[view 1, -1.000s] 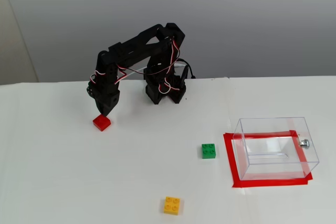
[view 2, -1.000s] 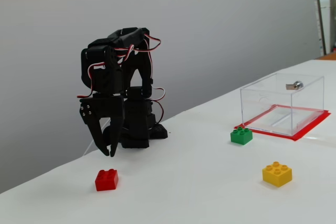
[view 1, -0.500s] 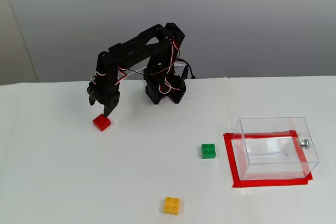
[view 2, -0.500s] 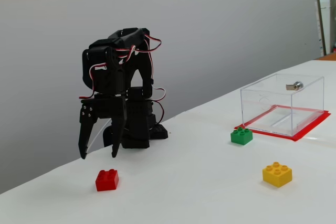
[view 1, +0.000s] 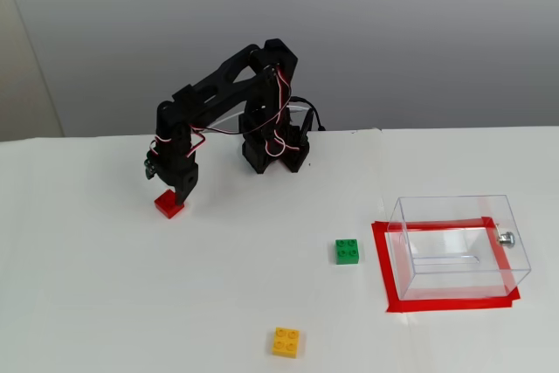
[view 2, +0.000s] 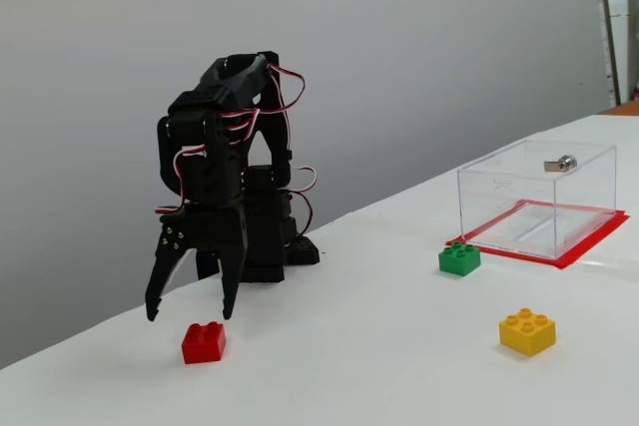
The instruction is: Pick the red lego brick and place it into the transparent box
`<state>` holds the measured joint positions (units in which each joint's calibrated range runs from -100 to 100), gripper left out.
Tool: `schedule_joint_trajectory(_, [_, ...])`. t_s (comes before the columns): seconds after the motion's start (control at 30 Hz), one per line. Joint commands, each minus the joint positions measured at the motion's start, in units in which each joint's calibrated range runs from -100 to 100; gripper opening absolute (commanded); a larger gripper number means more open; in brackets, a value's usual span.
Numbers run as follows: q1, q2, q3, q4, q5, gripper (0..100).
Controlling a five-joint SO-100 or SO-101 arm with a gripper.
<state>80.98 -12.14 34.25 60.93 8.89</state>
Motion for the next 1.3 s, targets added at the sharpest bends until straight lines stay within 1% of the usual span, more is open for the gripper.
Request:
schedule_joint_trajectory(0.0, [0.4, 0.2, -1.3, -0.4, -0.3, 37])
schedule_joint_trajectory(0.43, [-0.7, 5.4, -1.4, -0.5, -0.2, 37])
schedule_joint_trajectory(0.7, [-0.1, 10.1, -1.3, -8.1, -0.1, 37])
schedule_joint_trajectory(1.17, [0.2, 10.5, 1.2, -7.7, 0.3, 36])
schedule_joint_trajectory(1.27, [0.8, 10.4, 1.8, -7.7, 0.3, 33])
